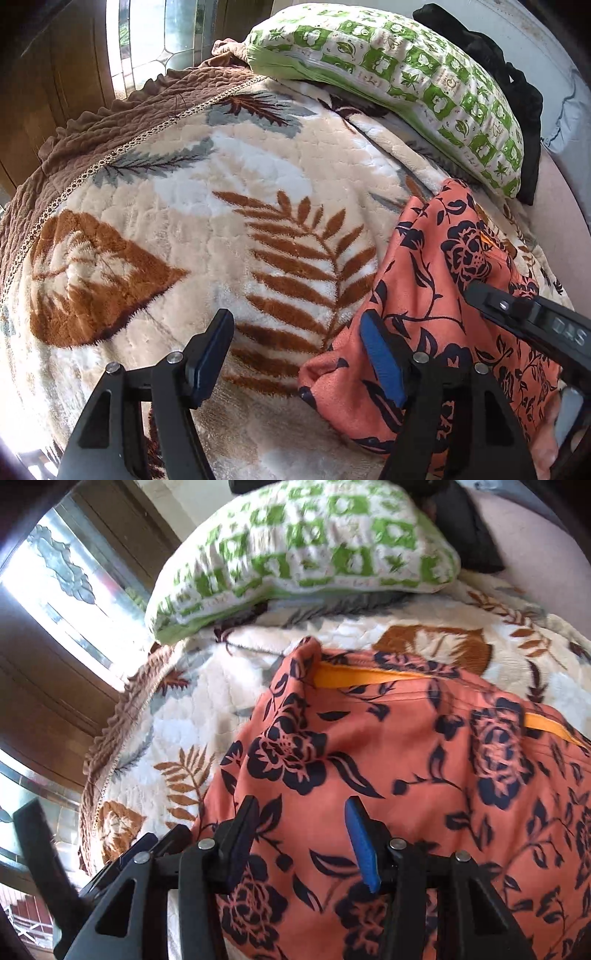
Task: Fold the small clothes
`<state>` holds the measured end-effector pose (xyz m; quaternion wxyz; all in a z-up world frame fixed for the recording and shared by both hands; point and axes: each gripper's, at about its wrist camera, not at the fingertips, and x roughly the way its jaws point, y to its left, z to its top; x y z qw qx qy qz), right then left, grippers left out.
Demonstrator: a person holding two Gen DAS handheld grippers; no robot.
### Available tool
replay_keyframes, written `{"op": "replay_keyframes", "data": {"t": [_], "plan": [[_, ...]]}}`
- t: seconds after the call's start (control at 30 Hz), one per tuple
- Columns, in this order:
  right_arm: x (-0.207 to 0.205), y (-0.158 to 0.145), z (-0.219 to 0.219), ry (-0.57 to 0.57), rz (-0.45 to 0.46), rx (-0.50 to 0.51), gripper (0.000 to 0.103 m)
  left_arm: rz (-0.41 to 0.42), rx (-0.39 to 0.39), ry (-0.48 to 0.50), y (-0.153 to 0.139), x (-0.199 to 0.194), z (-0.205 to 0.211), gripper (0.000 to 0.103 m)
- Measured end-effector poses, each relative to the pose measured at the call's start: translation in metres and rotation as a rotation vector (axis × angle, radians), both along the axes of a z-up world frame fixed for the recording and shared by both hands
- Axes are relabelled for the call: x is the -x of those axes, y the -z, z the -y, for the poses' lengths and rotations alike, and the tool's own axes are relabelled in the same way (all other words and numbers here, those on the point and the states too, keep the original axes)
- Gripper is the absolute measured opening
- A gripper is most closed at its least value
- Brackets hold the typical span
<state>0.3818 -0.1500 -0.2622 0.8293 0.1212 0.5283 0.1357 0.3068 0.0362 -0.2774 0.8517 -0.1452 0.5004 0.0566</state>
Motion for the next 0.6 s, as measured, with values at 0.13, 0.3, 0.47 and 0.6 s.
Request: {"op": "replay_keyframes", "data": {"t": [0.13,0.3,0.47,0.6], "plan": [[-0.055,0.027,-0.016,0.056,0.020,0.114,0.032,-0.007,-0.007,0.037,0.001,-0.006,0.009,0.073],[-0.076,0.012,0.021,0.245,0.156,-0.021,0.032,0.007,-0.012,0.071,-0.004,-0.005,0.013,0.073],[-0.027,-0.007,0.057,0.224,0.189,-0.061,0.032,0.046,-0.043,0.079,-0.012,-0.003,0.017,0.073],[0.034,-0.013,0.093,0.224,0.166,-0.050,0.032,0.064,-0.080,0.141,-0.015,0.004,0.036,0.073]]}}
